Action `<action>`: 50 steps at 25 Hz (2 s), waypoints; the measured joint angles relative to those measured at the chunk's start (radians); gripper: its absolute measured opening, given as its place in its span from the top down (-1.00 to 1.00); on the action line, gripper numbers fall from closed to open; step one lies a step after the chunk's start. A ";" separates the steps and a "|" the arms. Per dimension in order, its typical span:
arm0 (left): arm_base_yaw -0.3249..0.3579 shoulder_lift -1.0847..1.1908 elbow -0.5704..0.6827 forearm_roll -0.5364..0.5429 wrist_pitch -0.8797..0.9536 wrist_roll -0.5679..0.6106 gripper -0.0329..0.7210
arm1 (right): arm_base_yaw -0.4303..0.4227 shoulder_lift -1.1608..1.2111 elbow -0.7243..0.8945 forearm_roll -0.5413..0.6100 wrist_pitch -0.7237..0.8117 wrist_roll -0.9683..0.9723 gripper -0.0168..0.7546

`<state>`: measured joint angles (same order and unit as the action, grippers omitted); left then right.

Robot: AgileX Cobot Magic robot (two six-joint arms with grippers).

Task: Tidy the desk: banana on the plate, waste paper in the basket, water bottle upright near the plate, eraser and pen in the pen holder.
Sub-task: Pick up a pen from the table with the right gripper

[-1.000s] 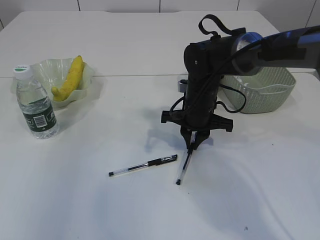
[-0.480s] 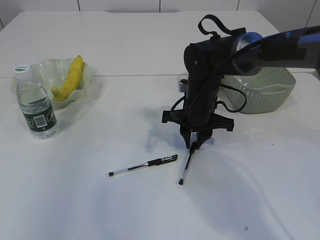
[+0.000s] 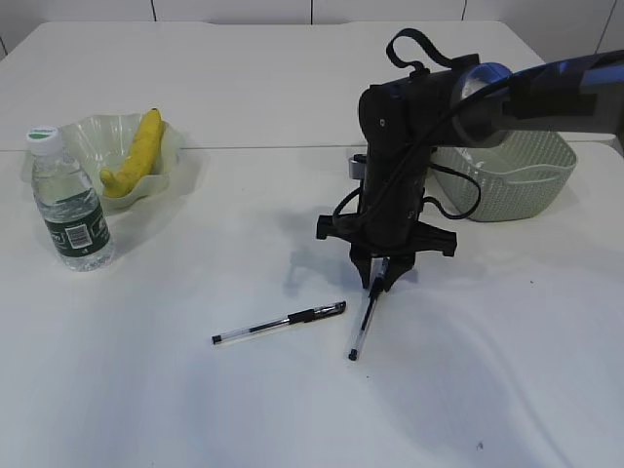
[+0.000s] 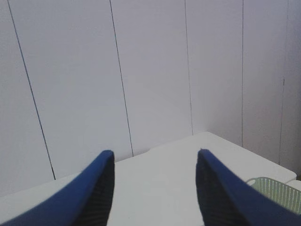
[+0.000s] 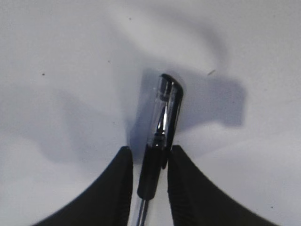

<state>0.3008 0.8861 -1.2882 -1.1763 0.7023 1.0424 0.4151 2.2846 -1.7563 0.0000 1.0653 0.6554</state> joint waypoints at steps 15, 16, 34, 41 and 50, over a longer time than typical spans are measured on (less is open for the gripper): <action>0.000 0.000 0.000 0.000 -0.002 0.000 -0.12 | 0.000 0.000 0.000 -0.086 0.015 0.000 0.43; 0.000 0.000 0.000 0.000 -0.002 0.000 -0.12 | 0.000 0.000 0.000 -0.086 0.015 0.000 0.43; 0.000 0.000 0.000 0.000 -0.004 0.000 -0.12 | 0.000 0.000 0.000 -0.069 0.010 0.094 0.42; 0.000 0.000 0.000 0.000 -0.004 0.000 -0.12 | 0.000 0.000 0.000 -0.068 -0.004 0.122 0.41; 0.000 0.000 0.000 0.000 -0.004 0.000 -0.12 | -0.008 0.000 0.000 -0.068 -0.010 0.150 0.41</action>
<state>0.3008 0.8861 -1.2882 -1.1763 0.6980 1.0424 0.4066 2.2846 -1.7563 -0.0683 1.0551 0.8056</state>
